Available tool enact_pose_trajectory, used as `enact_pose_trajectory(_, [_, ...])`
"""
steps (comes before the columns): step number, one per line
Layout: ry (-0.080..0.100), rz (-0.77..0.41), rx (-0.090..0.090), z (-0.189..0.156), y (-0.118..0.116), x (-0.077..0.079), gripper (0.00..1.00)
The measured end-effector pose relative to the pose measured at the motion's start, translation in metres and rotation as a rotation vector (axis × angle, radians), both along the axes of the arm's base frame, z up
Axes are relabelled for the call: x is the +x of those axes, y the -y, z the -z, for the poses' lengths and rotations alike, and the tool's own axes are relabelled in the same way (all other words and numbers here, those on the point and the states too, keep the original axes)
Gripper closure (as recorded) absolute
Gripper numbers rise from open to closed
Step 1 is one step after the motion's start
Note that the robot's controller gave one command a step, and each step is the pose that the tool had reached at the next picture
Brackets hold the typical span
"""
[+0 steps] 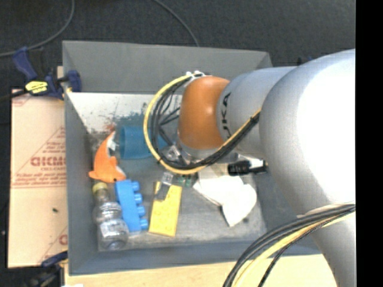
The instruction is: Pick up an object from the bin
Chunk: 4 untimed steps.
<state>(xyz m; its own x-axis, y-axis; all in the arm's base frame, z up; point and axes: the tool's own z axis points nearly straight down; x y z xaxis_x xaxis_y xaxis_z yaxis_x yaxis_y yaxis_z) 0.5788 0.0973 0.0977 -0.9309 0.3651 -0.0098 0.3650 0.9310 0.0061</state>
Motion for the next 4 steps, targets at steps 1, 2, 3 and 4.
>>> enact_pose_trajectory(1, [-0.003,-0.226,-0.005,0.019,-0.012,-0.035,0.00])
enact_pose_trajectory(2, [-0.002,-0.065,-0.001,0.021,0.052,-0.045,1.00])
enact_pose_trajectory(3, [-0.001,-0.066,-0.001,0.021,0.052,-0.044,1.00])
enact_pose_trajectory(4, [-0.004,-0.069,-0.001,-0.048,0.041,-0.046,1.00])
